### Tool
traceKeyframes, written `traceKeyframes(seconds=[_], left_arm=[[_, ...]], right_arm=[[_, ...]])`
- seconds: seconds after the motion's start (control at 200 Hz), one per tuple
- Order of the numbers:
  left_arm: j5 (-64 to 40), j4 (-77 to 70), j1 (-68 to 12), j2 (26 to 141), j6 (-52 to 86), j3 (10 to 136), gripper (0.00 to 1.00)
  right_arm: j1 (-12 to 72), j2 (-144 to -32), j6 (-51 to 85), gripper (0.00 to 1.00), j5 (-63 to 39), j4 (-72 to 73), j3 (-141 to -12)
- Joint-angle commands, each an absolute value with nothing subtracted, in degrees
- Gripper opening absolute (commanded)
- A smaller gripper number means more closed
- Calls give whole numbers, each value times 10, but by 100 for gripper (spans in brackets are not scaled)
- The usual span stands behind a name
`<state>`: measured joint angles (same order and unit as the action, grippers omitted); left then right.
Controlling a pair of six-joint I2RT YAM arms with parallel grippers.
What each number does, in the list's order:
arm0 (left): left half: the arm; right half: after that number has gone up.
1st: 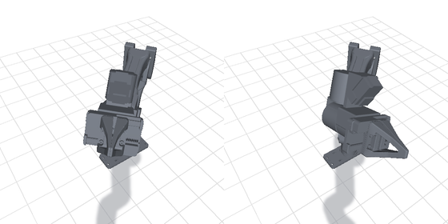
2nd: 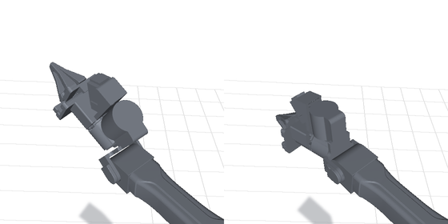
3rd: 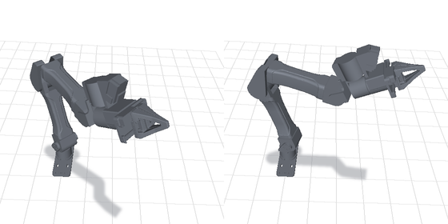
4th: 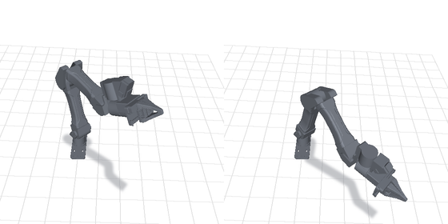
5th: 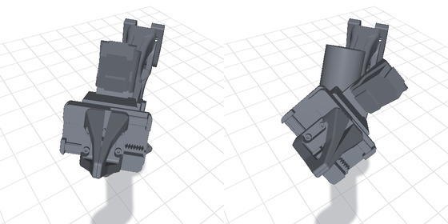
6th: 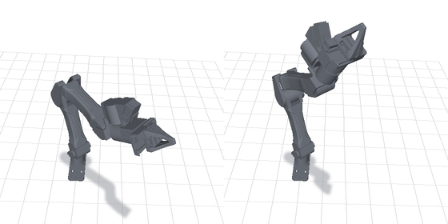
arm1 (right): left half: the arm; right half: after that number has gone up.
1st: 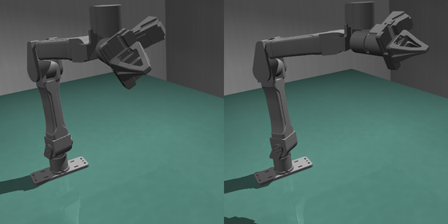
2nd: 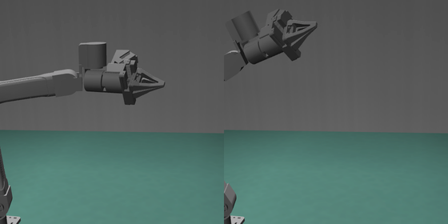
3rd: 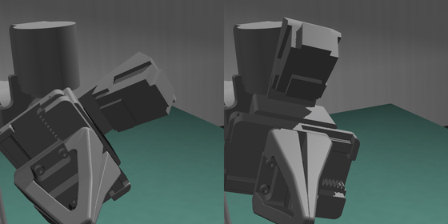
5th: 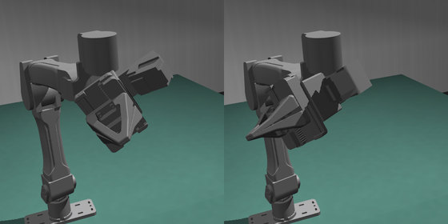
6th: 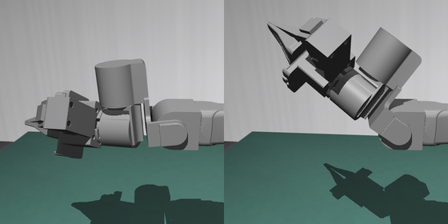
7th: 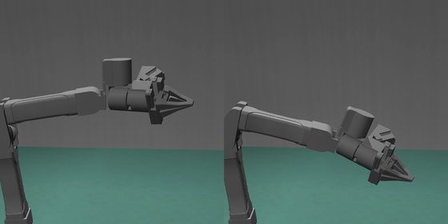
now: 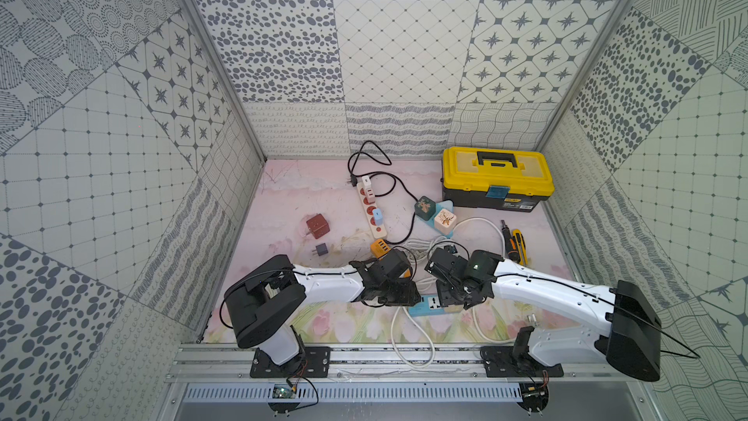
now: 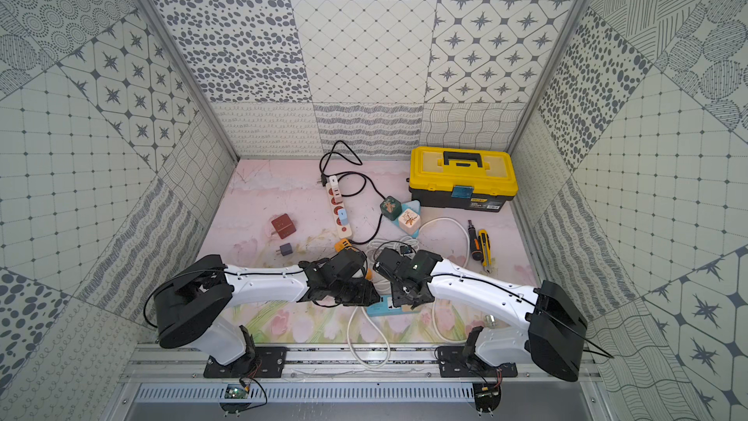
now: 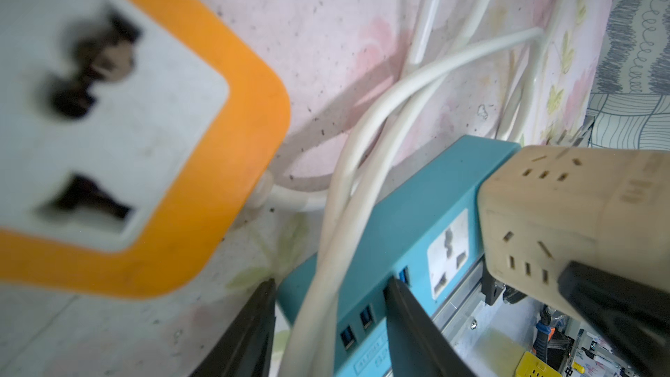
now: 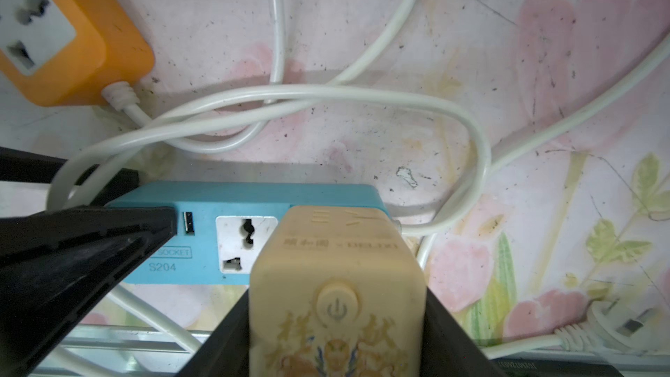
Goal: Pull the plug off the socket
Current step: Remove the plug from the socket.
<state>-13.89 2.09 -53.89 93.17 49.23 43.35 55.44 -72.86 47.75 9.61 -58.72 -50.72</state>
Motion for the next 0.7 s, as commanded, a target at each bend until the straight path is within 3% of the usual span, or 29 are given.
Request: traceKeyframes(seconds=[0.0,0.11,0.265,0.37,0.535,0.695], left_arm=[[-18,182,-538,955,467,425,52],[-18,182,-538,956,466,428,52],[-19,193,-538,967,460,443,52],[-18,195,-538,968,458,445,52],[-12,193,-536,967,454,443,52],[-20,188,-536,967,452,446,52]], right_arm=[[559,-668,452,42,59,-527,-489],[646,-659,474,41,115,-538,-484],[738,-784,521,42,222,-631,-597],[695,-807,525,42,248,-677,-625],[573,-654,468,42,143,-582,-542],[566,-560,454,41,76,-541,-498]])
